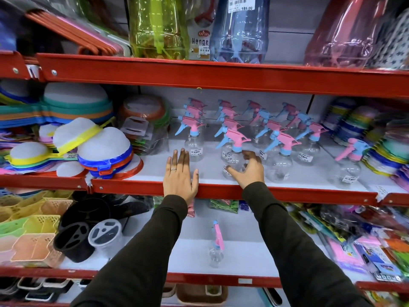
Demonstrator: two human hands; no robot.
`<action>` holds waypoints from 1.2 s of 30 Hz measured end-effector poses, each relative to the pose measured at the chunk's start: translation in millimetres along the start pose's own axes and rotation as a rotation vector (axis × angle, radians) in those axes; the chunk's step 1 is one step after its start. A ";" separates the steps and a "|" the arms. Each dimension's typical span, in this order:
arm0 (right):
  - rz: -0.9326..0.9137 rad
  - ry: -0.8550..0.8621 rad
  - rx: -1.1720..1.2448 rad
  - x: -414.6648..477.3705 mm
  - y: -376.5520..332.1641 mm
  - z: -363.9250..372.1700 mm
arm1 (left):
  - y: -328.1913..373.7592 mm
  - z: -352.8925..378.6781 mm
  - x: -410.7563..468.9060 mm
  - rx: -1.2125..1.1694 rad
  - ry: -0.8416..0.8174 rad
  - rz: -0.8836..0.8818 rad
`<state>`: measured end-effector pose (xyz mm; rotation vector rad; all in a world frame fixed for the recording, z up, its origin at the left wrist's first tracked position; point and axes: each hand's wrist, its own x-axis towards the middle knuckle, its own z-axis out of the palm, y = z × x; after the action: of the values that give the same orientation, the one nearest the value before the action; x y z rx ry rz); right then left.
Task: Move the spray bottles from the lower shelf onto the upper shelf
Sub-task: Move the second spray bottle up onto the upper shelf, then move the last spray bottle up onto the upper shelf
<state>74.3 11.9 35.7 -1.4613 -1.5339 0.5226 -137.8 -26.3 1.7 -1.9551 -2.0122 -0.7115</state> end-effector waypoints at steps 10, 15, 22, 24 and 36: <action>-0.182 0.229 0.131 -77.6 3.0 -3.6 | -16.0 -10.1 -10.1 0.000 0.023 0.056; -0.121 0.040 0.138 -129.6 47.3 23.4 | -49.6 -20.2 -12.8 0.033 0.052 -0.019; 0.360 -0.211 0.090 -173.0 124.4 72.7 | -66.5 -15.6 -7.2 0.076 0.026 -0.097; 0.471 -0.273 0.059 -180.4 141.3 84.8 | -67.6 -11.6 -6.1 0.085 0.040 -0.095; 0.545 -0.305 0.011 -174.9 165.9 123.5 | -71.9 -3.5 -4.2 0.108 0.092 -0.083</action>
<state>39.3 -83.1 -215.5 -1.8611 -1.3388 1.1156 -208.9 -30.5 -9.8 -1.7558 -2.0420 -0.6838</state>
